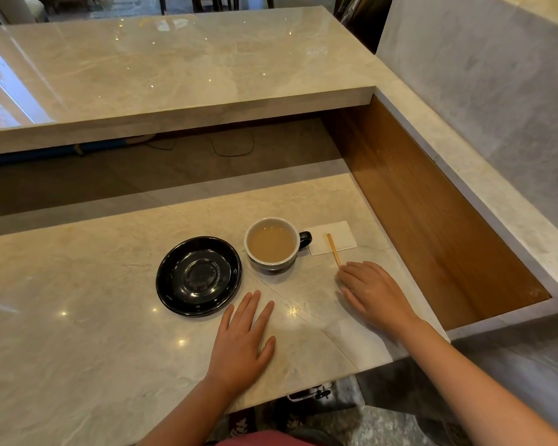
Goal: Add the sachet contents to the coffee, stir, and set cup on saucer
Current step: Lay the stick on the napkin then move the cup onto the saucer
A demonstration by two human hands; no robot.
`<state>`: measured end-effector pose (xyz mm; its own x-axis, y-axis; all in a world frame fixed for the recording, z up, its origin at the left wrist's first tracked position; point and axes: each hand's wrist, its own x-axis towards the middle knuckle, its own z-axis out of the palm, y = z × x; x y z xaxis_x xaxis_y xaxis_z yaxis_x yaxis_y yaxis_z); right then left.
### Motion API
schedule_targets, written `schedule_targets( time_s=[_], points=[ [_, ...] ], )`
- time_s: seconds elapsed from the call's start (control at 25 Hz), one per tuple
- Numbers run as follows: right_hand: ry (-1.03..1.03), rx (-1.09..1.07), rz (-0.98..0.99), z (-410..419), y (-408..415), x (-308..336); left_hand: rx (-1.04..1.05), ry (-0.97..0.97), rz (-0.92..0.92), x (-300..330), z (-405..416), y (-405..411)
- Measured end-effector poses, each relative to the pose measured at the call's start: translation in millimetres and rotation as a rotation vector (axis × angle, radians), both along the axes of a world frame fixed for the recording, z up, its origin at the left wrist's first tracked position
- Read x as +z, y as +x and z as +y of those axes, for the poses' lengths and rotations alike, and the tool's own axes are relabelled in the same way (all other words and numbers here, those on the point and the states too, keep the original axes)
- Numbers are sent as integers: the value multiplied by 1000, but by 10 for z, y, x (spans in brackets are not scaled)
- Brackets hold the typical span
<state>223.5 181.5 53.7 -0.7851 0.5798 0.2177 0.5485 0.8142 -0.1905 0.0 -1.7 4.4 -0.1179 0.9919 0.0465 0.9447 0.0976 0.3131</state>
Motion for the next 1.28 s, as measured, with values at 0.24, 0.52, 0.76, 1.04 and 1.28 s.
schedule_targets(
  time_s=[0.24,0.52,0.76,1.04,1.28],
  points=[
    [7,-50,129,-88,-659,422,-26,-21,29,6,-3,-62],
    [-226,-51,-316,57,-1467,646,-136,-4,27,32,-58,-196],
    [-278,-13,-538,217,-1761,702,-181,-7,42,22,-159,-319],
    [-280,-40,-479,190,-1821,697,-229,-2,6,2,-239,-415],
    [-267,6,-369,67,-2016,933,-227,20,-11,-16,-245,-424]
  ],
)
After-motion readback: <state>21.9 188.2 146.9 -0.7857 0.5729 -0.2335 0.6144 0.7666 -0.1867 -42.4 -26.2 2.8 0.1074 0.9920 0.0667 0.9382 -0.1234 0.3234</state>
